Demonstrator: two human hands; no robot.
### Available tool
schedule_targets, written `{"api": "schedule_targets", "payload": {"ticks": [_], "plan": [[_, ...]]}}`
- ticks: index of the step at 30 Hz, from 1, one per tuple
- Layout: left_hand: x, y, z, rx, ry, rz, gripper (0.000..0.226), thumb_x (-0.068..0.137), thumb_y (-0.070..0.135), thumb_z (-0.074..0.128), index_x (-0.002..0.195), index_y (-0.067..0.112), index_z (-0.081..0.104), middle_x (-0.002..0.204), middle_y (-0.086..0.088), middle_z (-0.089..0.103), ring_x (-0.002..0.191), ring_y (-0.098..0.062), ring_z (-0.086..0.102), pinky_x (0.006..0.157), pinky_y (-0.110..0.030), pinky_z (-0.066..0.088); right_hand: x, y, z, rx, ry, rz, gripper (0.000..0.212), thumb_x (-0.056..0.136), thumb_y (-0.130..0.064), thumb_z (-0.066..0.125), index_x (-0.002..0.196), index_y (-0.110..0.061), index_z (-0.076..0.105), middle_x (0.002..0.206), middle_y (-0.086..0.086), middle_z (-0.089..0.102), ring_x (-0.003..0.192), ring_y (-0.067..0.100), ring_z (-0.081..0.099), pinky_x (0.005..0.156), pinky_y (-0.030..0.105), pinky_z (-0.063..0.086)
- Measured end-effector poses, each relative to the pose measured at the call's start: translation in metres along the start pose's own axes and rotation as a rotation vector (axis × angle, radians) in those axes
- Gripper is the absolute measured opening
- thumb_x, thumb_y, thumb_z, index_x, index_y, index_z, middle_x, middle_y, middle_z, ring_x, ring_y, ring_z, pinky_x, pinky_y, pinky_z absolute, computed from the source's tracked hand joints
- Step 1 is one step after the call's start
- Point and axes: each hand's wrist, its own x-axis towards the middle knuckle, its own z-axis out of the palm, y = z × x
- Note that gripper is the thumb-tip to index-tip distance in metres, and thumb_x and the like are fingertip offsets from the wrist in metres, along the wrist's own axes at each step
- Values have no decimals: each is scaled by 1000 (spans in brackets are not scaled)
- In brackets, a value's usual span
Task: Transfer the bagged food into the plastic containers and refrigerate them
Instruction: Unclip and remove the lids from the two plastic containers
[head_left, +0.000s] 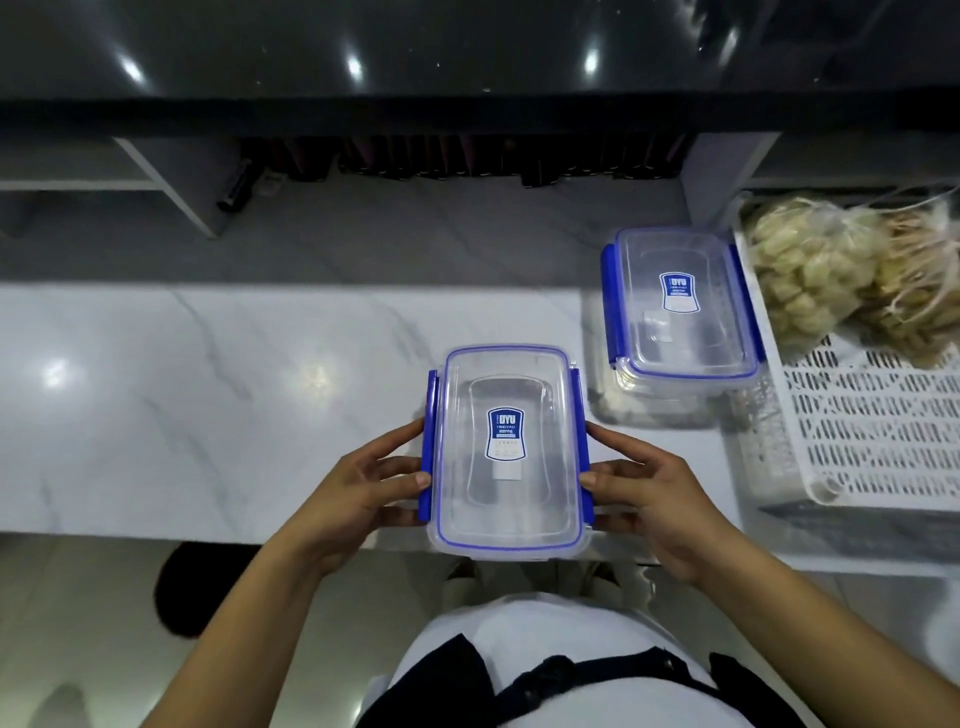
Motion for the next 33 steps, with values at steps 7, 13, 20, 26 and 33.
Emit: {"api": "schedule_targets", "payload": {"ticks": [7,13,20,26,33], "plan": [[-2,-1,-11,10,16,50,54,97,5,59,142,33,53,120,-9,72,110,-32,70,85,-42,60,8,-2,2,59,-30,66,48,89,6,62,129,-22,64,104,19,74,78,30,71,66,38,59],[-13,-2,-6,169,162,246,50,100,15,58,140,45,51,134,21,62,118,-4,63,97,-32,54,2,7,11,-1,93,-24,44,95,-3,61,132,-25,60,114,10,74,91,28,74,73,37,61],[-16,-14,-6,832,-6,404,98,75,69,70,148,65,4,163,28,-8,152,1,-6,122,-33,12,-23,24,25,-820,-5,-335,79,78,-56,76,142,-61,31,157,-28,23,147,-6,14,117,21,20],[3,-39,4,1067,6,496,108,58,102,30,146,60,-17,163,13,-26,152,-15,-20,126,-42,0,-18,47,46,-1249,91,-392,94,67,-87,43,139,-70,-15,160,-22,-18,146,3,-26,120,33,-5],[10,-39,-1,1051,-1,567,105,59,102,28,144,62,-18,166,7,-19,153,-15,-18,126,-41,0,-17,51,63,-1097,191,-391,102,68,-70,69,142,-68,0,161,-22,-5,147,0,-14,124,40,6]]}}
